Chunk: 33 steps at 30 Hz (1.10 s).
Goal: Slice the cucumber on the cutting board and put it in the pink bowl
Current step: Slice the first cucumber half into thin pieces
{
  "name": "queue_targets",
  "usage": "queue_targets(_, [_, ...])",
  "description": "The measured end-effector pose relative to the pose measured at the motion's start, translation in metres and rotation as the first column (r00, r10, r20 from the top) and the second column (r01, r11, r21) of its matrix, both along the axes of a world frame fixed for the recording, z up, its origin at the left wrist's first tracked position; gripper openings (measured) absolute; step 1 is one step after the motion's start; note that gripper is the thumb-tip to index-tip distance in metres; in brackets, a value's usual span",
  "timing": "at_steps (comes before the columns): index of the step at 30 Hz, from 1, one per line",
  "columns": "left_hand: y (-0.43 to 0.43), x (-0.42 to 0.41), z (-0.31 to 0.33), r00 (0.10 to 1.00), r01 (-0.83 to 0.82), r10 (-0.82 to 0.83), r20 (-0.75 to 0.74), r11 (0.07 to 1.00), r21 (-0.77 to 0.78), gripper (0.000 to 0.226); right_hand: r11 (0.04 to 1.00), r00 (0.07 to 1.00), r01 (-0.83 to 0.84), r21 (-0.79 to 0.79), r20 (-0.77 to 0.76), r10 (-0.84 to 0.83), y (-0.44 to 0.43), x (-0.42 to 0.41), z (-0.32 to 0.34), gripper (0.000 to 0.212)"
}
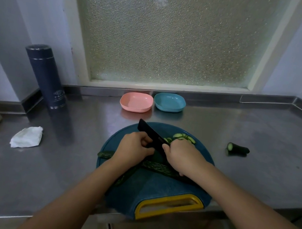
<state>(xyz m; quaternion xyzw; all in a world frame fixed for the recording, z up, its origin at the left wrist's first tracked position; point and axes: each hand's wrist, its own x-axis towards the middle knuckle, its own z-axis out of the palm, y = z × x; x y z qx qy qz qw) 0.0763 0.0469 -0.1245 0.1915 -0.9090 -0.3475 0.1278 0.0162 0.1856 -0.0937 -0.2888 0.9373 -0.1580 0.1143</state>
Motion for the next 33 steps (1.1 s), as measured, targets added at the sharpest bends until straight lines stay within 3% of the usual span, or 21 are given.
queue_targets(18, [0.0,0.001,-0.001,1.0,0.0,0.0,-0.01,0.999,0.032,0.024,0.996,0.999,0.021,0.084,0.022,-0.023,-0.007,-0.004,0.009,0.047])
queue_targets(27, [-0.001,0.0,-0.003,1.0,-0.005,0.005,-0.024,1.0,0.023,0.023,1.0,0.999,-0.007,-0.002,0.048,0.007,0.009,-0.004,0.007,0.048])
queue_targets(33, [-0.001,0.0,-0.003,1.0,0.002,-0.002,-0.017,1.0,0.022,0.021,0.999,0.999,-0.015,0.028,0.044,0.013,0.01,-0.001,0.007,0.051])
